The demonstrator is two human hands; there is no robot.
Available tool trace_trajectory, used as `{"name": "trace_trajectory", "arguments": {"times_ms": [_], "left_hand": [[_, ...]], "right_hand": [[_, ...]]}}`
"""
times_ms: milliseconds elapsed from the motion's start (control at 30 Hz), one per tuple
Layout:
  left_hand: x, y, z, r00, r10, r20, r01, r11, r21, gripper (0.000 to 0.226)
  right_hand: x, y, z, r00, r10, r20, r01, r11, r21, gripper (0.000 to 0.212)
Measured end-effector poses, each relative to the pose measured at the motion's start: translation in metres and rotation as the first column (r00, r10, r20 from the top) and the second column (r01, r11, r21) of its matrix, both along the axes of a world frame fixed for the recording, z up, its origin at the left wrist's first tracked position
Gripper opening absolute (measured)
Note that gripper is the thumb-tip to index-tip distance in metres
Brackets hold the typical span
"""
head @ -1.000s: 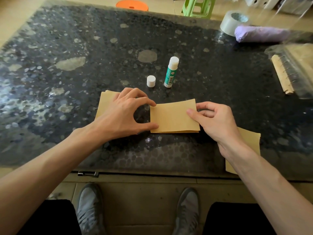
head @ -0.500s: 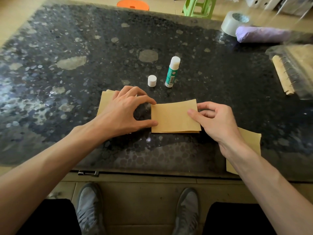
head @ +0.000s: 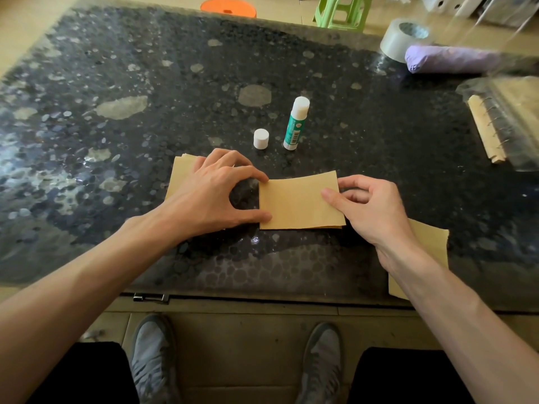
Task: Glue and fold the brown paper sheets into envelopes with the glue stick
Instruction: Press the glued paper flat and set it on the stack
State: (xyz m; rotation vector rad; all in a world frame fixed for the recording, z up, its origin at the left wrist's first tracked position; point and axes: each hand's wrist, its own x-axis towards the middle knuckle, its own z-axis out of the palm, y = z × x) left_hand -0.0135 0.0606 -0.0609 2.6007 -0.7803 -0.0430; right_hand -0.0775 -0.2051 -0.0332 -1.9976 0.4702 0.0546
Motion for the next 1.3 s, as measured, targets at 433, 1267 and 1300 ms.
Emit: {"name": "trace_trajectory", "arguments": {"times_ms": [433,1267,1300], "left_hand": [[-0.002,-0.001,0.003,1.000,0.009,0.003,-0.009,1.000,0.018,0.075],[-0.005,-0.002,0.010,0.999,0.029,0.036,-0.032,0.995,0.090,0.075],[-0.005,-0.002,0.010,0.999,0.030,0.037,-0.033,0.995,0.092,0.074]], "right_hand": [[0.000,-0.001,-0.005,0.999,0.013,0.029,-0.012,1.000,-0.026,0.014],[-0.004,0.001,-0.018,0.963,0.164,0.213,-0.014,0.822,-0.570,0.027],[-0.005,0.002,-0.019,0.950,0.208,0.232,-0.031,0.803,-0.595,0.020]]}}
